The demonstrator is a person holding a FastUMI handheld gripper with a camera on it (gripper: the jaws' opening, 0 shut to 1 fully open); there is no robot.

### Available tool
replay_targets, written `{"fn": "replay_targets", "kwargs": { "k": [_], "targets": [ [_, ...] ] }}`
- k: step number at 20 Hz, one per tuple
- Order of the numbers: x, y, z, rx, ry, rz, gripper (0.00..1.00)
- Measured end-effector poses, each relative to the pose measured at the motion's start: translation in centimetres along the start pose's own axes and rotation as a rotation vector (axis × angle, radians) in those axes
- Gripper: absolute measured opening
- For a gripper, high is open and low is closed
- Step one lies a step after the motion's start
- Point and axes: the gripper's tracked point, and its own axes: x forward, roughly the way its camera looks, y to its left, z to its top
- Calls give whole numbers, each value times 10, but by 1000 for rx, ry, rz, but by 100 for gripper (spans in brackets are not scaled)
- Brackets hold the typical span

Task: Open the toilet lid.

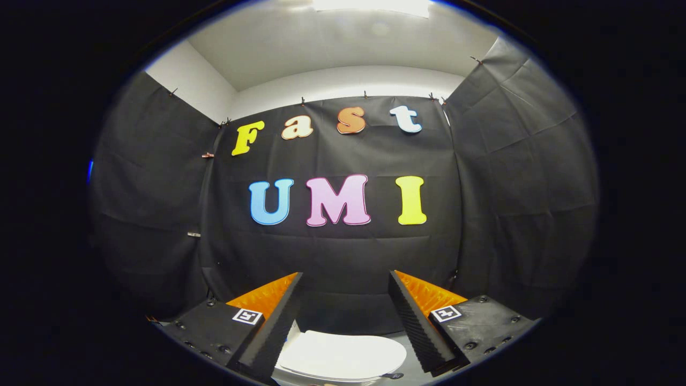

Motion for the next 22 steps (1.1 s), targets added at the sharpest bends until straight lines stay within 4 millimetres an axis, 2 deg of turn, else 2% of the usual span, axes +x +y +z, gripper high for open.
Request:
{"fn": "replay_targets", "kwargs": {
  "k": [5, 10, 12, 16, 19, 22],
  "targets": [
    [10, -1, -13, -3, 10, -24, 98],
    [20, -24, -39, 90, 25, -87, 98],
    [25, -42, -55, 126, 46, -118, 98],
    [30, -77, -97, 203, 90, -174, 98],
    [34, -111, -137, 297, 123, -246, 97],
    [38, -137, -180, 418, 163, -306, 98]
  ]
}}
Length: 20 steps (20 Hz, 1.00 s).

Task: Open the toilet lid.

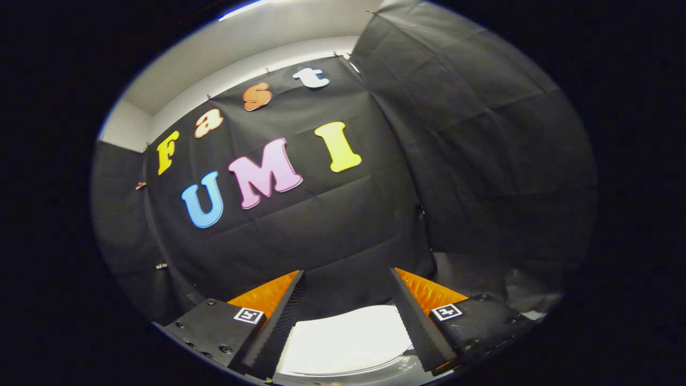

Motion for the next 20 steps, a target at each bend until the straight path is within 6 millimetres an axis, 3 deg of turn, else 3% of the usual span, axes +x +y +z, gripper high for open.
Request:
{"fn": "replay_targets", "kwargs": {
  "k": [7, 12, 16, 20],
  "targets": [
    [40, -93, -65, 179, 107, -158, 98],
    [52, -166, -128, 347, 211, -284, 97],
    [55, -204, -175, 501, 279, -339, 98],
    [57, -226, -225, 657, 335, -376, 97]
  ]
}}
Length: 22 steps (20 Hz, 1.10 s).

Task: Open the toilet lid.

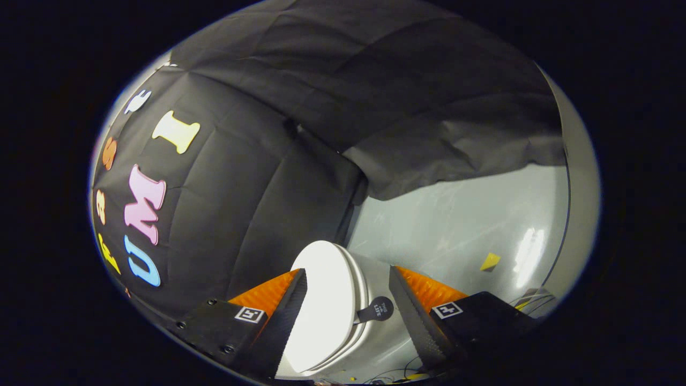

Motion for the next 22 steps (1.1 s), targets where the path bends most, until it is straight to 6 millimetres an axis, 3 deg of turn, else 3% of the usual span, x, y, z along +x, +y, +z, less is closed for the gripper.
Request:
{"fn": "replay_targets", "kwargs": {
  "k": [4, 9, 11, 13, 15, 16, 17, 18, 19, 21, 22],
  "targets": [
    [21, -27, -22, 116, 67, -13, 97],
    [39, -43, -50, 162, 174, -6, 97],
    [45, -51, -61, 172, 209, -5, 90],
    [53, -54, -75, 178, 241, -15, 90],
    [55, -52, -82, 210, 257, 10, 80],
    [59, -51, -86, 223, 264, 29, 80],
    [60, -50, -88, 239, 269, 39, 67],
    [64, -48, -90, 262, 269, 49, 62],
    [66, -46, -89, 285, 267, 70, 50],
    [66, -42, -92, 305, 267, 102, 50],
    [69, -39, -92, 311, 253, 120, 40]
  ]
}}
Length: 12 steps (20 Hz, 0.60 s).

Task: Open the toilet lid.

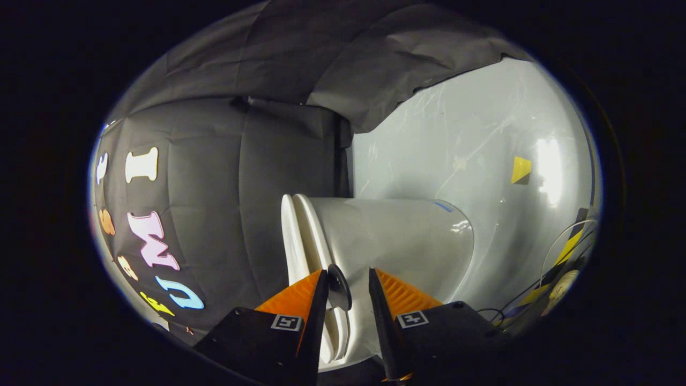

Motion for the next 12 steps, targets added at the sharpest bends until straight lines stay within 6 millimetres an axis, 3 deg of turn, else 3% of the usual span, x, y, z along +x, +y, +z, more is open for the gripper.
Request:
{"fn": "replay_targets", "kwargs": {
  "k": [1, 2, 4, 5, 6, 7, 12],
  "targets": [
    [-10, 4, 5, 4, -10, 17, 31],
    [-3, 3, 3, -8, -12, 14, 21],
    [-2, 2, 3, -26, -18, 17, 23],
    [-9, 11, 6, -14, -27, 68, 23],
    [11, 14, -1, -16, -32, 58, 14],
    [-2, 13, 3, -16, -39, 63, 5],
    [-3, 15, 4, -54, -64, 38, 5]
  ]
}}
